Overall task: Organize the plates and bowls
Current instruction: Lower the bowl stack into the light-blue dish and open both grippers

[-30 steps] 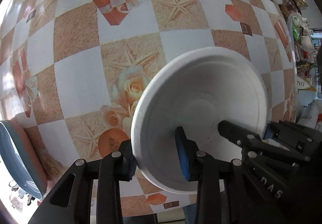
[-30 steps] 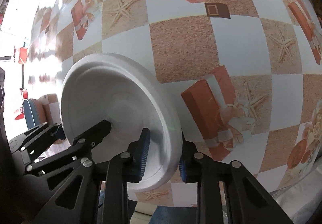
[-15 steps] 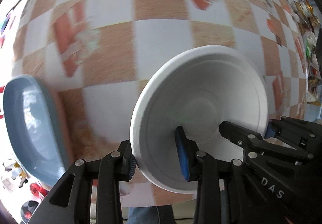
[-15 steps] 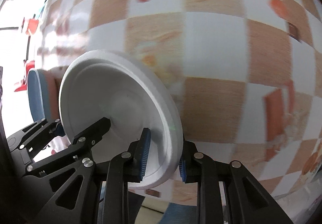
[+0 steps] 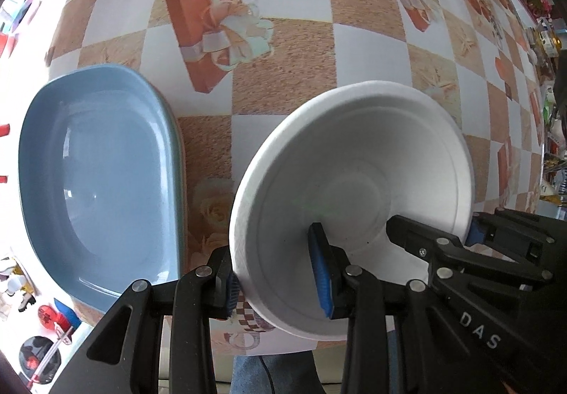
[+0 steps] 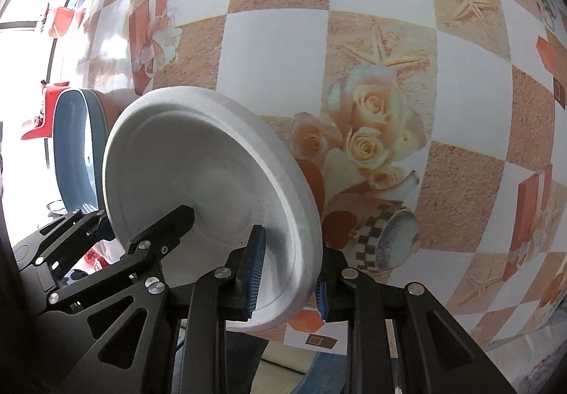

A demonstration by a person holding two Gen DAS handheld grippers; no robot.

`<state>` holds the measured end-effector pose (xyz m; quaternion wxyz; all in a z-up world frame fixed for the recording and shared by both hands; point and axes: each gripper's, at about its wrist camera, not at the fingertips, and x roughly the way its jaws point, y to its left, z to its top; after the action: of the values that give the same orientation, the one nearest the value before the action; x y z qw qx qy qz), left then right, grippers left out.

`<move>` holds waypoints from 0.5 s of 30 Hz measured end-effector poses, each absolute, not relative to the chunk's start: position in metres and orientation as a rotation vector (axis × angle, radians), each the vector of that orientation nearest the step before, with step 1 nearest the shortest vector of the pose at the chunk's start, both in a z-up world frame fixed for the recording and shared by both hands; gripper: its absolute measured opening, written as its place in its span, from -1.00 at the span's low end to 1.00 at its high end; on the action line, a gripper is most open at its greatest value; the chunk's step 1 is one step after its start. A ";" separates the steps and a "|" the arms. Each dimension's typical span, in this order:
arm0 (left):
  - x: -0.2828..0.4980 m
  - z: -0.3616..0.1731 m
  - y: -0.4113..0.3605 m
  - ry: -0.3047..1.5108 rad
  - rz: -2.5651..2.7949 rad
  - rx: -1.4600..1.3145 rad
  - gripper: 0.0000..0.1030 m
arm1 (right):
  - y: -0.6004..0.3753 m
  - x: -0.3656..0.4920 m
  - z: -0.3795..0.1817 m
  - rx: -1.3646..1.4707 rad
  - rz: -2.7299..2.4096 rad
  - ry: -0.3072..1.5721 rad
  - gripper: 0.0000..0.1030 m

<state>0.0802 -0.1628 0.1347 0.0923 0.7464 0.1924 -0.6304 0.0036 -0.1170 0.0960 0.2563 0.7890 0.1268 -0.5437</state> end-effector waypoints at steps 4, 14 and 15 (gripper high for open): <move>0.078 0.128 -0.184 0.589 -1.871 2.215 -0.28 | -0.138 0.013 0.098 2.135 -1.483 0.363 -0.47; 0.070 0.121 -0.180 0.529 -1.902 2.224 -0.29 | -0.133 0.023 0.095 2.179 -1.474 0.315 -0.47; 0.070 0.122 -0.179 0.522 -1.907 2.224 -0.29 | -0.127 0.018 0.096 2.189 -1.467 0.304 -0.47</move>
<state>0.0703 -0.1794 0.1218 0.0826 0.7448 0.1747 -0.6387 0.0177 -0.1272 0.0959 0.2423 0.8006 0.1114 -0.5365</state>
